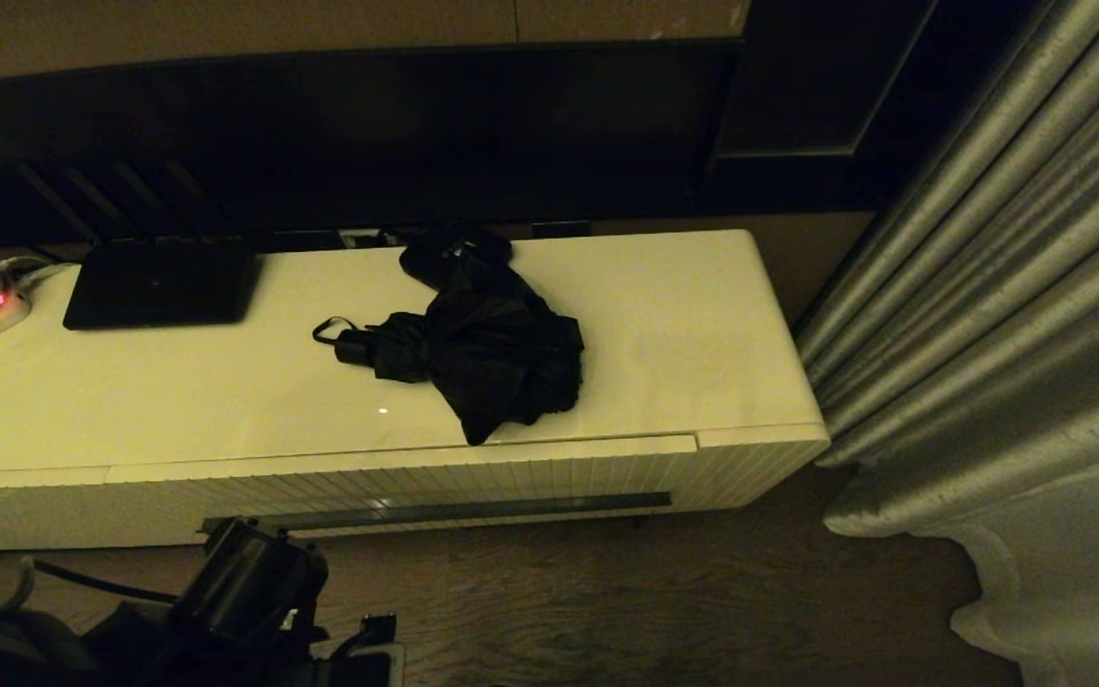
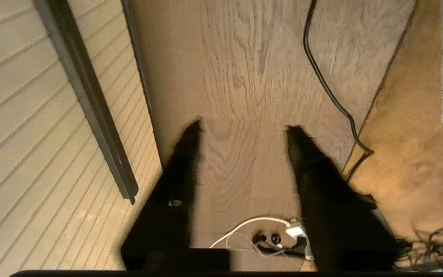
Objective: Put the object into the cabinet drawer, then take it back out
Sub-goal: Open the drawer
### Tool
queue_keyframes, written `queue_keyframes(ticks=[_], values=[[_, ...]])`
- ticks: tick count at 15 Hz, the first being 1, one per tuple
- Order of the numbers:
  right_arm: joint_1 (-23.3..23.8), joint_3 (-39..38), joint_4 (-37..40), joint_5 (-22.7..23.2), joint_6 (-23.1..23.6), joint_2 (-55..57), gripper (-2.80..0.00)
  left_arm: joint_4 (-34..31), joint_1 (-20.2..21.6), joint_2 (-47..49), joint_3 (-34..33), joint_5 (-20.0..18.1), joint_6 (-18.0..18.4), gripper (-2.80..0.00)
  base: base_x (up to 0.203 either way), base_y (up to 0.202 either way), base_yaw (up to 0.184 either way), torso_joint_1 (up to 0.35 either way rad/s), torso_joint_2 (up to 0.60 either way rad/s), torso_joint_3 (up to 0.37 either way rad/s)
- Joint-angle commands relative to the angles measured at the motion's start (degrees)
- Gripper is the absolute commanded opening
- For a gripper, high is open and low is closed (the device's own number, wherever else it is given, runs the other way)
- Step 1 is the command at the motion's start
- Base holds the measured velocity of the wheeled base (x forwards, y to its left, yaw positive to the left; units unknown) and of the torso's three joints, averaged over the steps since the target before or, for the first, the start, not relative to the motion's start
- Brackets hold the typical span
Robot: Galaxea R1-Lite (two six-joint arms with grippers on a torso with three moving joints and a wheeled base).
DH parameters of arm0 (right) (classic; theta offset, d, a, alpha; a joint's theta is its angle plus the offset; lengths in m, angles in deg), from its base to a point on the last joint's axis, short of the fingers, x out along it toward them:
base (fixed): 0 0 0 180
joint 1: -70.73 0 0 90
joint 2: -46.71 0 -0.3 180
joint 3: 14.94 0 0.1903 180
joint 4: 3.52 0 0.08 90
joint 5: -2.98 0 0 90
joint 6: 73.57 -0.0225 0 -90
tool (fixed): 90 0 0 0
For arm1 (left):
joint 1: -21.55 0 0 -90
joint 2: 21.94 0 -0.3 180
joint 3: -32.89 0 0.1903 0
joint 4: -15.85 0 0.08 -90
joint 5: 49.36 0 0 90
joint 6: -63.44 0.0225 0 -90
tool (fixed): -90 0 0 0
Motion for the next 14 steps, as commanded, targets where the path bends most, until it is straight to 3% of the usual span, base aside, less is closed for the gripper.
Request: queue_keyframes(ticks=[1, 7, 11, 13, 14], values=[[-0.02, 0.00, -0.02, 0.05, -0.02, 0.04, -2.80, 0.21, -0.84, 1.39, 1.31, -0.07, -2.12, 0.00, 0.000, 0.000, 0.000, 0.000, 0.00, 0.000], [-0.02, 0.00, -0.02, 0.05, -0.02, 0.04, -2.80, -0.73, -3.90, 8.03, 5.80, -0.33, -16.22, 0.00, 0.000, 0.000, 0.000, 0.000, 0.00, 0.000], [-0.02, 0.00, -0.02, 0.05, -0.02, 0.04, -2.80, -0.19, -4.40, 10.89, 6.09, -0.21, -18.84, 0.00, 0.000, 0.000, 0.000, 0.000, 0.00, 0.000], [-0.02, 0.00, -0.02, 0.05, -0.02, 0.04, -2.80, 0.00, -4.40, 11.42, 6.07, 0.00, -17.94, 0.00, 0.000, 0.000, 0.000, 0.000, 0.00, 0.000], [-0.02, 0.00, -0.02, 0.05, -0.02, 0.04, -2.80, 0.05, -4.40, 11.40, 6.07, 0.08, -15.79, 0.00, 0.000, 0.000, 0.000, 0.000, 0.00, 0.000]])
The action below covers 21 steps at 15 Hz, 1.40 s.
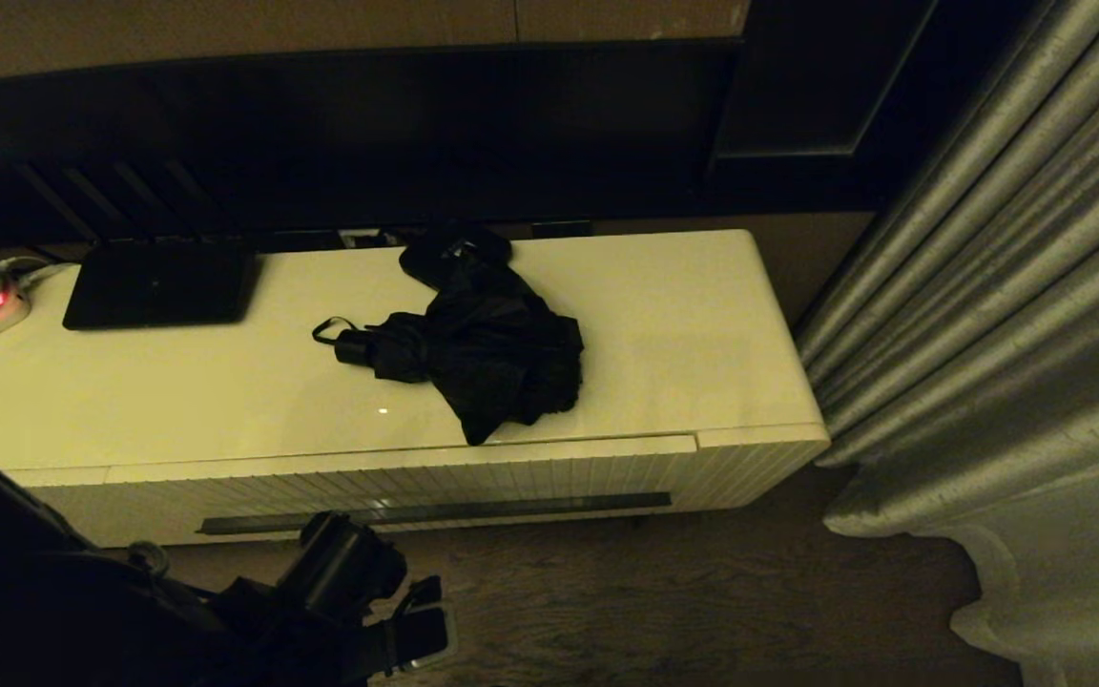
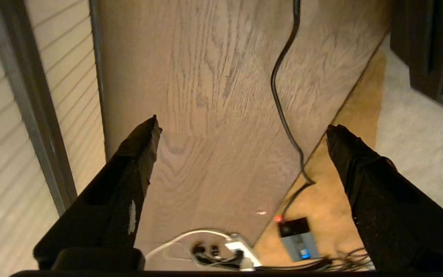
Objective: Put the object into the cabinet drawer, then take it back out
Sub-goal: Open the drawer
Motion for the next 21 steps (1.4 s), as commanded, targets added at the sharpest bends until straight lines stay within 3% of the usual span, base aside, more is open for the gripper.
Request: queue_keyframes(ticks=[1, 3, 7, 21], values=[[-0.02, 0.00, -0.02, 0.01, -0.02, 0.04, -2.80, 0.14, -0.02, 0.75, -0.02, 0.20, 2.03, 0.00, 0.000, 0.000, 0.000, 0.000, 0.00, 0.000], [-0.02, 0.00, -0.02, 0.01, -0.02, 0.04, -2.80, 1.18, 0.11, 0.39, -0.21, 0.34, 8.10, 0.00, 0.000, 0.000, 0.000, 0.000, 0.00, 0.000], [-0.02, 0.00, -0.02, 0.01, -0.02, 0.04, -2.80, 5.64, 0.69, 0.98, -0.52, 1.76, 12.91, 0.00, 0.000, 0.000, 0.000, 0.000, 0.00, 0.000], [-0.02, 0.00, -0.02, 0.01, -0.02, 0.04, -2.80, 15.93, 2.27, 8.01, -0.17, 4.74, 17.75, 0.00, 0.000, 0.000, 0.000, 0.000, 0.00, 0.000]])
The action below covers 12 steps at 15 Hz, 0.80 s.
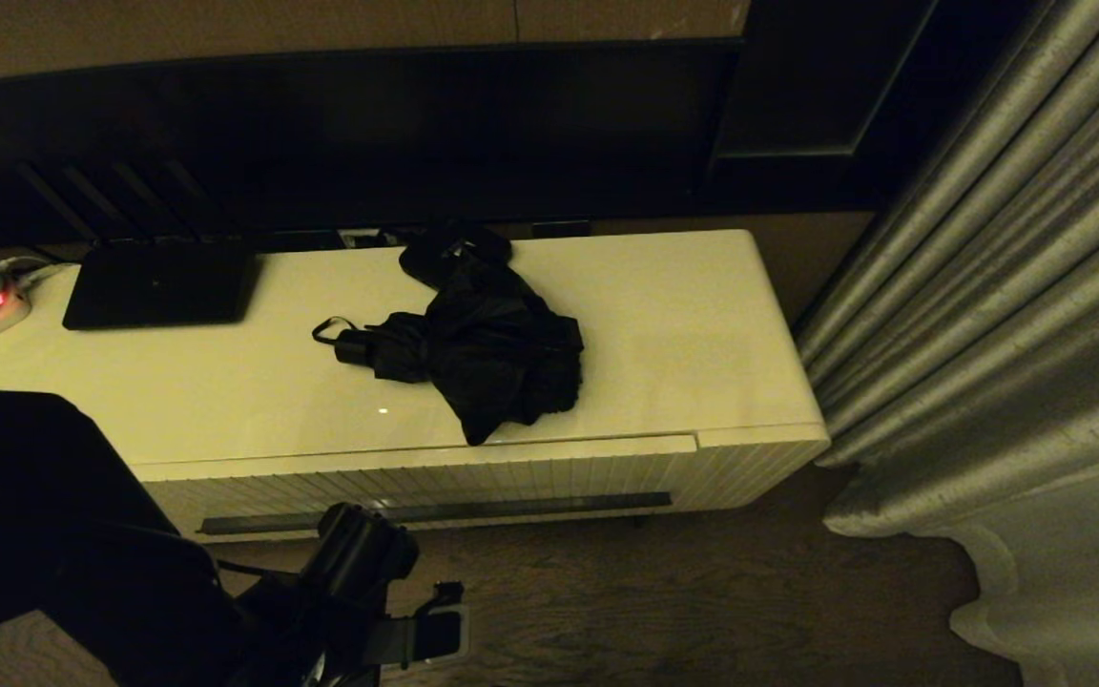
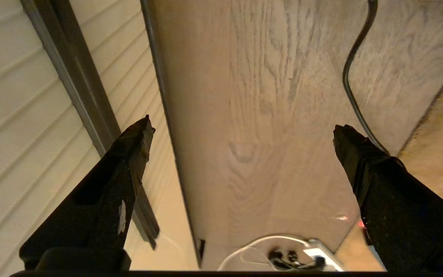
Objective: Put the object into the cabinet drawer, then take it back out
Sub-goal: Open the drawer
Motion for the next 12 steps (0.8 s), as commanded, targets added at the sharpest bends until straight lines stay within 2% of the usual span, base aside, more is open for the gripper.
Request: queue_keyframes(ticks=[1, 4, 12], values=[[-0.02, 0.00, -0.02, 0.05, 0.00, 0.04, -2.80, 2.25, 0.31, 0.99, 0.26, 0.11, 1.50, 0.00, 0.000, 0.000, 0.000, 0.000, 0.00, 0.000], [-0.02, 0.00, -0.02, 0.05, 0.00, 0.04, -2.80, 4.13, 0.58, 2.16, 1.20, 0.96, 3.43, 0.00, 0.000, 0.000, 0.000, 0.000, 0.00, 0.000], [-0.02, 0.00, -0.02, 0.05, 0.00, 0.04, -2.80, 6.24, 2.71, 5.12, 3.03, 1.32, 3.78, 0.00, 0.000, 0.000, 0.000, 0.000, 0.00, 0.000]])
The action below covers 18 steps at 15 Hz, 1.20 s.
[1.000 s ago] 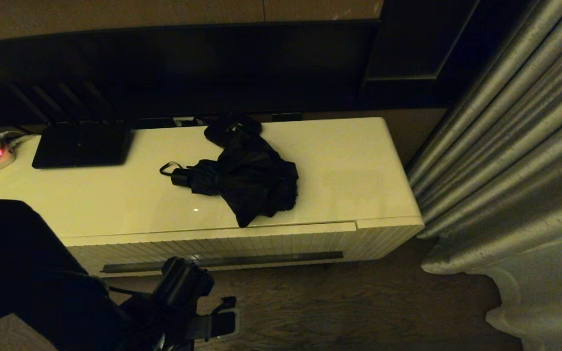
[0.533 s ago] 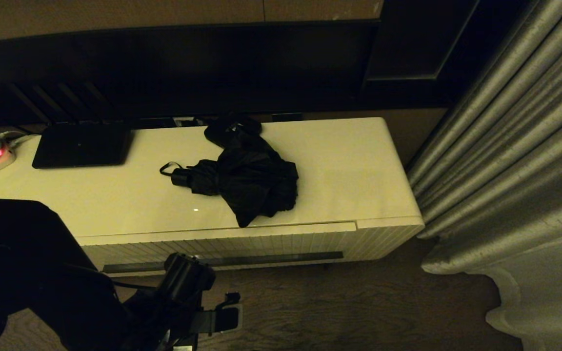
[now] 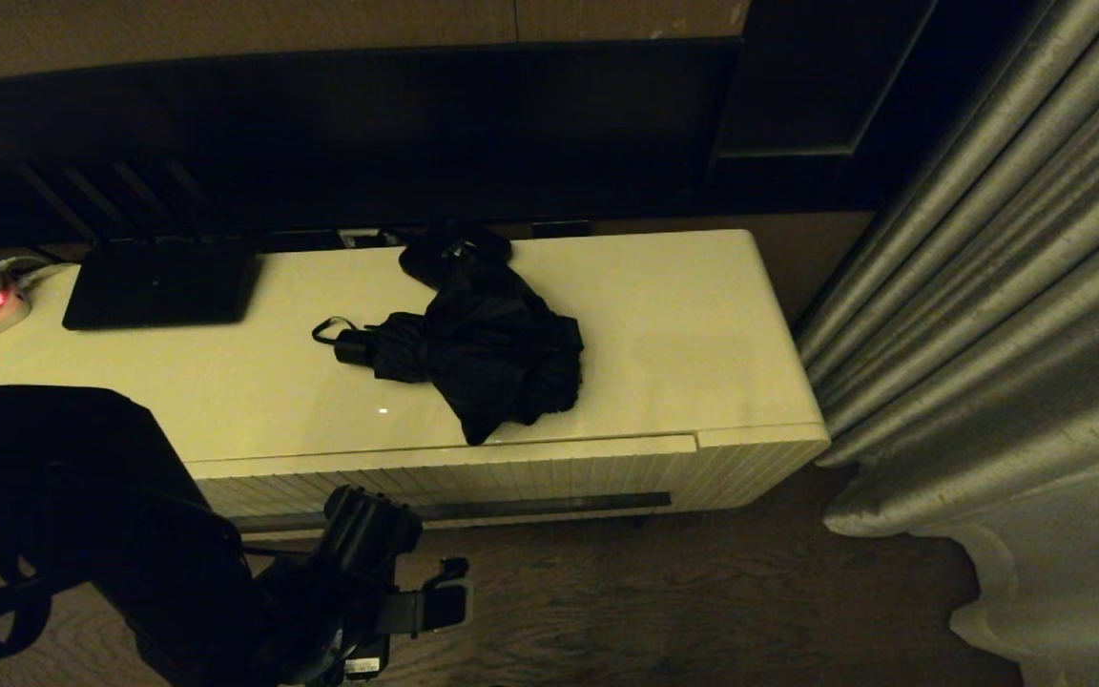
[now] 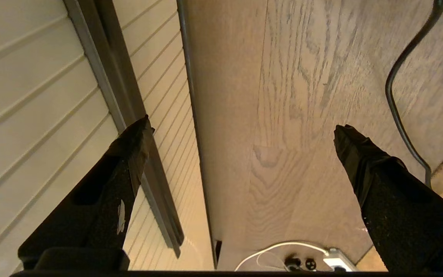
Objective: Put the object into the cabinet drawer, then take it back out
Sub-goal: Open the drawer
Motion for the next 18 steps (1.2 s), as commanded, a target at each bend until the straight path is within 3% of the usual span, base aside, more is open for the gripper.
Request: queue_keyframes(ticks=[1, 18], values=[[-0.02, 0.00, -0.02, 0.02, -0.02, 0.04, -2.80, 0.71, 0.37, 1.28, 0.41, 0.11, 0.36, 0.00, 0.000, 0.000, 0.000, 0.000, 0.00, 0.000], [-0.02, 0.00, -0.02, 0.02, -0.02, 0.04, -2.80, 2.33, 1.71, 5.27, 3.62, 0.37, 0.36, 0.00, 0.000, 0.000, 0.000, 0.000, 0.00, 0.000]])
